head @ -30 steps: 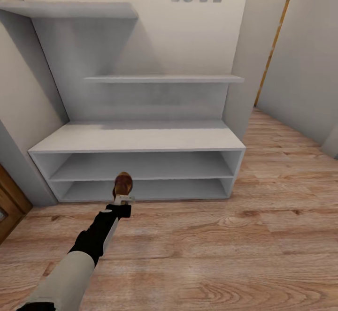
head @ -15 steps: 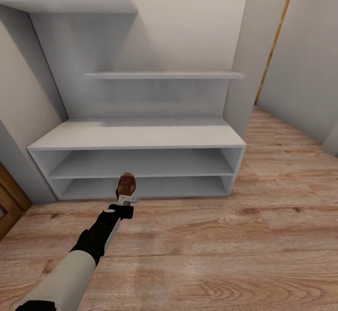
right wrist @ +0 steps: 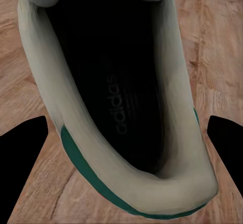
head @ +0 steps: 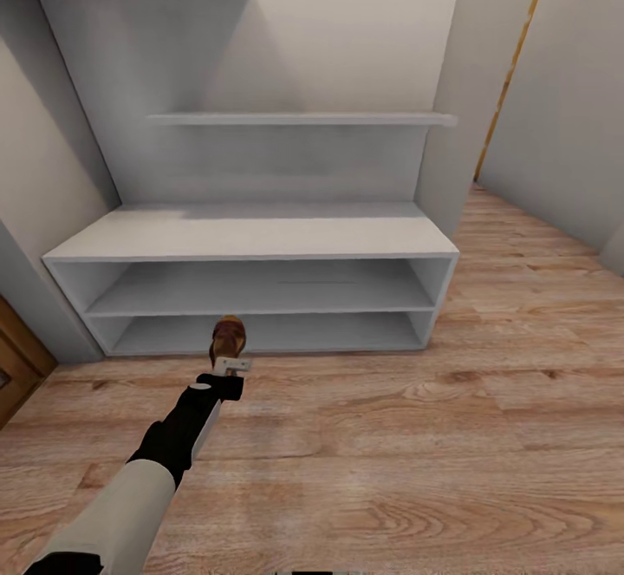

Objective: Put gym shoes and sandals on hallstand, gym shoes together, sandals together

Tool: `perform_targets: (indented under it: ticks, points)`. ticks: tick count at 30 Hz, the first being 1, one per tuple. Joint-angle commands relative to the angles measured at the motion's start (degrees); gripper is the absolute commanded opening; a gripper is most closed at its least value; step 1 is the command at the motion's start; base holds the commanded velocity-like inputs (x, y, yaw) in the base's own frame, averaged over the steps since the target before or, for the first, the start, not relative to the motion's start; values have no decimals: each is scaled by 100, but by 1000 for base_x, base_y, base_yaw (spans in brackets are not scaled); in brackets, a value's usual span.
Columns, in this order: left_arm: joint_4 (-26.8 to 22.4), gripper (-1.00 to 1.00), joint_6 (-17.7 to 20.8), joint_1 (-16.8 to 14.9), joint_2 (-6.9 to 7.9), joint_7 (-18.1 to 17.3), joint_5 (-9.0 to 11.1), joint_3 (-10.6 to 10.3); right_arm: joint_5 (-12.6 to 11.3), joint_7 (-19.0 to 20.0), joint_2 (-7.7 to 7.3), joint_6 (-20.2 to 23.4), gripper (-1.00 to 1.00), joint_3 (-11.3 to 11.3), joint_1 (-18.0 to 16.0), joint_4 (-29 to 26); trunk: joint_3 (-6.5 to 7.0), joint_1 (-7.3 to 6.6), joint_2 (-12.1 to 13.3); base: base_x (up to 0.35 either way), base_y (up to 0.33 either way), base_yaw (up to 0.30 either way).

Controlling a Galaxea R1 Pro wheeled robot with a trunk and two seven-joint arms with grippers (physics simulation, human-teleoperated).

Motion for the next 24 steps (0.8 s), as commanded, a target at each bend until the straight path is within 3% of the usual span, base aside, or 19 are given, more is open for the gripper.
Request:
perform_targets:
  ticks: [1,16,24]
  points:
    - [-11,-100,34,-2,2,18,-66,-13,-19,-37,-1,-6,-100,48,-1,-6,-15,-2,-3,0,0,0]
    - [-28,-100,33,17,7,64,-54,-9,-19,-29,66,-6,-100,48,-1,10,-39,-2,-3,6,0,0]
    - [-32,-100,34,-20,0,72,-60,-26,-19,-29,71,-6,-100,48,-1,10,-39,-2,-3,221,38,0]
